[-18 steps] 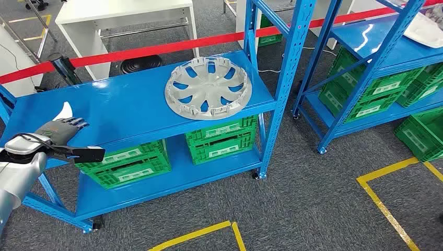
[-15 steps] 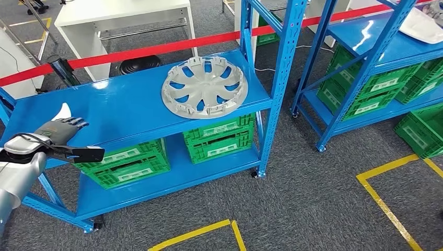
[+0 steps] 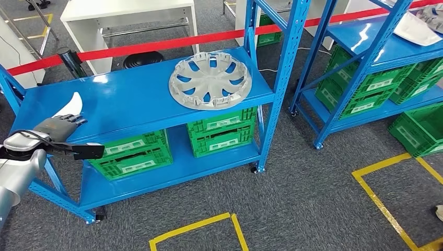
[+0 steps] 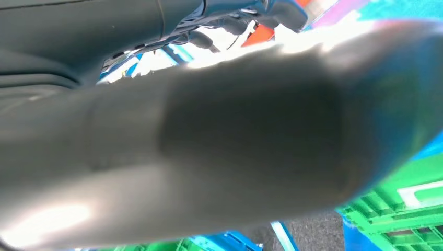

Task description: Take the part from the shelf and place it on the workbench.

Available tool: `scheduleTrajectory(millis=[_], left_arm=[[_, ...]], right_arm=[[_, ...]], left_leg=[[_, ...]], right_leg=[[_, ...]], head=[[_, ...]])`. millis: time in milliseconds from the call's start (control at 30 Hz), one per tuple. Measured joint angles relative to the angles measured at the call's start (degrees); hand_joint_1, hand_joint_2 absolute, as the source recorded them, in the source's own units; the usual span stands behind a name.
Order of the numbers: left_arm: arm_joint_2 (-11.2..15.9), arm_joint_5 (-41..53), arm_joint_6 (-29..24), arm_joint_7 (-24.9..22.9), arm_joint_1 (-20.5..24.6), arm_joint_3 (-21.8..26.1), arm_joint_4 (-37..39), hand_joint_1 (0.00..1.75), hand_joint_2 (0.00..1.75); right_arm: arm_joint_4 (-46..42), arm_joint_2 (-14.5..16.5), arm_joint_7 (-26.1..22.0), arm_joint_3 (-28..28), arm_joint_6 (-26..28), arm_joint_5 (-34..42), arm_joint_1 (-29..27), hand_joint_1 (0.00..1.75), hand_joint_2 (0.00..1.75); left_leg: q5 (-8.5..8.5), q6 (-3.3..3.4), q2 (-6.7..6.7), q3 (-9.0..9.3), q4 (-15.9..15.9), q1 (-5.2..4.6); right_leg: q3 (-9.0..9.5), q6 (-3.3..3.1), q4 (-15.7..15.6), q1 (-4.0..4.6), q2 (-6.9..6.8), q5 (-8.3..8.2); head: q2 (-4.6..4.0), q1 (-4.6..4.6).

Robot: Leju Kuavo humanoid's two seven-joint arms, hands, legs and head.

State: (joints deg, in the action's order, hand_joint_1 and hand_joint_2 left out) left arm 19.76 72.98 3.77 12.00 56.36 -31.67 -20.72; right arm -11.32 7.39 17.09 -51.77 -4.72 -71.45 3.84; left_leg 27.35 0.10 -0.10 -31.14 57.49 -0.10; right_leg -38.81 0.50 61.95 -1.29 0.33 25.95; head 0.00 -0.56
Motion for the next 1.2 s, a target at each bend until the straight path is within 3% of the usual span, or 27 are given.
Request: scheduleTrajectory(millis=[67, 100, 133, 167, 200, 267, 333, 433, 467, 533, 600, 633, 667, 700, 733, 800, 867, 933, 967, 1000, 1033, 1100, 1133, 1167, 1200], left_arm=[[-0.3, 0.0, 0.0, -0.1, 0.0, 0.0, 0.0, 0.00, 0.00], [-0.4, 0.0, 0.0, -0.1, -0.1, 0.0, 0.1, 0.00, 0.00], [-0.5, 0.0, 0.1, -0.2, -0.2, -0.1, 0.1, 0.00, 0.00], [-0.6, 0.0, 0.1, -0.3, -0.3, -0.1, 0.2, 0.00, 0.00], [-0.7, 0.0, 0.1, -0.3, -0.4, -0.1, 0.2, 0.00, 0.00], [-0.8, 0.0, 0.2, -0.6, -0.5, -0.1, 0.3, 0.00, 0.00], [-0.7, 0.0, 0.2, -0.8, -0.5, -0.1, 0.3, 0.00, 0.00], [-0.8, 0.0, 0.2, -0.9, -0.5, -0.1, 0.4, 0.00, 0.00], [-0.8, 0.0, 0.2, -0.9, -0.5, -0.1, 0.4, 0.00, 0.00], [-0.8, 0.0, 0.2, -0.9, -0.5, -0.1, 0.4, 0.00, 0.00], [-1.0, 0.0, 0.3, -0.9, -0.5, -0.1, 0.5, 0.00, 0.00], [-1.1, 0.0, 0.3, -0.9, -0.6, -0.2, 0.6, 0.00, 0.00], [-1.2, 0.0, 0.4, -0.9, -0.6, -0.2, 0.6, 0.00, 0.00], [-1.3, 0.0, 0.4, -0.9, -0.6, -0.2, 0.7, 0.00, 0.00], [-1.5, 0.0, 0.5, -0.9, -0.6, -0.2, 0.7, 0.00, 0.00], [-1.7, 0.0, 0.5, -1.0, -0.4, -0.2, 0.6, 0.00, 0.00], [-1.8, 0.0, 0.5, -1.0, -0.1, -0.2, 0.6, 0.00, 0.00], [-1.9, 0.1, 0.5, -1.0, 0.0, -0.2, 0.6, 0.00, 0.00], [-2.0, 0.1, 0.5, -1.0, 0.1, -0.2, 0.6, 0.00, 0.00], [-2.1, 0.1, 0.5, -1.0, 0.3, -0.2, 0.6, 0.00, 0.00], [-2.2, 0.1, 0.5, -1.0, 0.4, -0.2, 0.6, 0.00, 0.00], [-2.3, 0.2, 0.5, -1.0, 0.5, -0.2, 0.7, 0.00, 0.00], [-2.4, 0.2, 0.6, -1.0, 0.5, -0.2, 0.7, 0.00, 0.00], [-2.4, 0.2, 0.6, -1.0, 0.5, -0.2, 0.8, 0.00, 0.00], [-2.4, 0.2, 0.6, -1.0, 0.4, -0.2, 0.9, 0.00, 0.00]], right_arm=[[0.0, 0.0, 0.0, 0.0, 0.0, 0.0, 0.0, 0.00, 0.00], [0.0, 0.0, 0.0, 0.0, 0.0, 0.0, 0.1, 0.00, 0.00], [0.0, 0.0, 0.0, 0.0, 0.0, 0.0, 0.1, 0.00, 0.00], [0.0, 0.0, 0.0, 0.0, 0.0, -0.1, 0.1, 0.00, 0.00], [0.0, 0.0, 0.0, 0.0, 0.0, -0.1, 0.1, 0.00, 0.00], [0.0, -0.1, 0.0, 0.0, 0.0, -0.2, 0.2, 0.00, 0.00], [0.0, -0.2, 0.0, 0.0, 0.0, -0.3, 0.2, 0.00, 0.00], [0.0, -0.2, -0.2, 0.0, 0.0, -0.4, 0.1, 0.00, 0.00], [0.0, -0.2, -0.2, 0.0, 0.0, -0.3, 0.1, 0.00, 0.00], [0.0, -0.1, -0.3, 0.0, 0.0, -0.2, 0.1, 0.00, 0.00], [0.0, -0.1, -0.4, 0.0, 0.1, -0.1, 0.1, 0.00, 0.00], [0.0, -0.1, -0.4, 0.0, 0.1, -0.1, 0.1, 0.00, 0.00], [0.0, -0.1, -0.4, 0.0, 0.1, -0.1, 0.1, 0.00, 0.00], [0.0, -0.1, -0.4, 0.0, 0.1, 0.0, 0.1, 0.00, 0.00], [0.0, -0.1, -0.4, 0.0, 0.1, 0.0, 0.1, 0.00, 0.00], [0.0, -0.1, -0.4, 0.0, 0.1, 0.0, 0.1, 0.00, 0.00], [0.0, -0.1, -0.4, 0.0, 0.2, 0.0, 0.1, 0.00, 0.00], [0.0, -0.1, -0.5, -0.1, 0.2, 0.0, 0.0, 0.00, 0.00], [0.0, 0.0, -0.6, -0.1, 0.2, 0.0, 0.0, 0.00, 0.00], [0.0, 0.0, -0.7, -0.1, 0.2, 0.0, -0.1, 0.00, 0.00], [0.0, 0.0, -0.8, -0.1, 0.2, 0.0, -0.2, 0.00, 0.00], [0.0, 0.0, -1.0, -0.1, 0.3, 0.0, -0.2, 0.00, 0.00], [0.0, 0.0, -1.0, -0.1, 0.3, 0.0, -0.2, 0.00, 0.00], [0.0, 0.0, -1.0, -0.1, 0.3, 0.0, -0.2, 0.00, 0.00], [0.0, 0.0, -1.0, -0.1, 0.3, 0.0, -0.2, 0.00, 0.00]], left_leg=[[-1.19, 0.61, 0.07, -1.29, -0.1, 0.03], [-1.68, 0.69, 0.08, -2.07, 0.1, -0.02], [-2.12, 0.69, 0.09, -2.84, 0.3, -0.06], [-2.52, 0.64, 0.10, -3.63, 0.5, -0.09], [-2.89, 0.52, 0.10, -4.43, 0.8, -0.09], [-3.49, 0.13, 0.12, -5.86, 1.6, -0.12], [-3.97, -0.44, 0.19, -6.55, 2.2, -0.20], [-4.89, -1.53, 0.17, -6.83, 2.1, -0.15], [-4.36, -1.92, 0.13, -7.19, 2.4, -0.08], [-0.40, -2.68, 0.09, -8.55, 6.0, 0.17], [4.77, -3.33, 0.10, -10.29, 13.1, 0.44], [6.02, -3.56, 0.10, -10.67, 16.2, 0.58], [5.98, -3.68, 0.10, -10.29, 17.7, 0.70], [4.95, -3.74, 0.10, -8.97, 17.3, 0.79], [3.51, -3.73, 0.10, -6.61, 14.8, 0.85], [2.82, -3.42, -0.04, -0.55, 6.6, 0.75], [3.77, -2.61, -0.26, 2.62, 1.3, 0.39], [3.24, -1.45, -0.27, 2.27, 0.7, 0.21], [2.65, -0.81, -0.15, 1.94, 0.5, 0.24], [1.95, -0.18, -0.06, 1.45, 0.3, 0.33], [1.15, 0.31, 0.03, 0.80, 0.2, 0.41], [-0.27, 0.77, 0.06, -0.89, 0.3, 0.26], [-0.96, 0.80, 0.07, -1.83, 0.4, 0.18], [-1.60, 0.80, 0.08, -2.78, 0.5, 0.10], [-2.19, 0.74, 0.08, -3.73, 0.7, 0.05]], right_leg=[[-2.25, 0.12, 6.6, 0.05, -0.06, 5.37], [-3.24, 0.19, 10.2, 0.08, -0.06, 7.44], [-3.61, 0.25, 12.7, 0.14, -0.06, 8.35], [-3.04, 0.25, 13.3, 0.20, -0.06, 8.12], [-1.29, 0.18, 11.6, 0.23, -0.07, 6.96], [4.21, -0.15, 4.2, 0.30, -0.15, 5.09], [7.39, -0.63, -0.8, 0.54, -0.18, 4.81], [7.09, -1.56, -1.8, 0.65, -0.24, 4.11], [6.71, -1.90, -1.9, 0.56, -0.31, 3.50], [5.59, -2.45, -2.2, 0.31, -0.47, 2.21], [4.08, -2.59, -2.2, 0.27, -0.49, 1.00], [3.27, -2.55, -2.2, 0.26, -0.50, 0.38], [2.49, -2.46, -2.1, 0.25, -0.50, -0.23], [1.76, -2.32, -2.1, 0.21, -0.50, -0.82], [1.10, -2.14, -2.1, 0.15, -0.50, -1.40], [0.14, -1.56, -2.0, 0.10, -0.48, -2.47], [-0.21, -0.80, -2.2, 0.11, -0.42, -3.58], [-0.31, 0.03, -2.8, 0.06, -0.34, -4.67], [-0.56, 0.36, -2.6, 0.01, -0.31, -4.39], [-1.06, 0.62, -1.7, -0.02, -0.28, -3.04], [-1.86, 0.75, 0.4, -0.04, -0.26, -0.64], [-3.87, 0.89, 7.5, 0.07, -0.24, 5.20], [-4.51, 0.93, 11.1, 0.15, -0.24, 6.81], [-4.44, 0.92, 13.2, 0.24, -0.24, 7.03], [-3.39, 0.82, 13.5, 0.30, -0.24, 6.15]], head=[[0.00, 0.19], [0.00, 0.22], [0.00, 0.22], [0.00, 0.22], [0.00, 0.22], [-0.01, 0.23], [-0.01, 0.21], [0.00, 0.28], [-0.01, 0.24], [-0.01, 0.17], [-0.01, 0.12], [-0.01, 0.12], [-0.01, 0.12], [0.00, 0.13], [0.00, 0.13], [0.00, 0.15], [0.00, 0.15], [0.00, 0.09], [0.00, 0.05], [0.00, 0.08], [0.00, 0.10], [0.00, 0.15], [0.00, 0.15], [0.00, 0.14], [0.00, 0.14]])
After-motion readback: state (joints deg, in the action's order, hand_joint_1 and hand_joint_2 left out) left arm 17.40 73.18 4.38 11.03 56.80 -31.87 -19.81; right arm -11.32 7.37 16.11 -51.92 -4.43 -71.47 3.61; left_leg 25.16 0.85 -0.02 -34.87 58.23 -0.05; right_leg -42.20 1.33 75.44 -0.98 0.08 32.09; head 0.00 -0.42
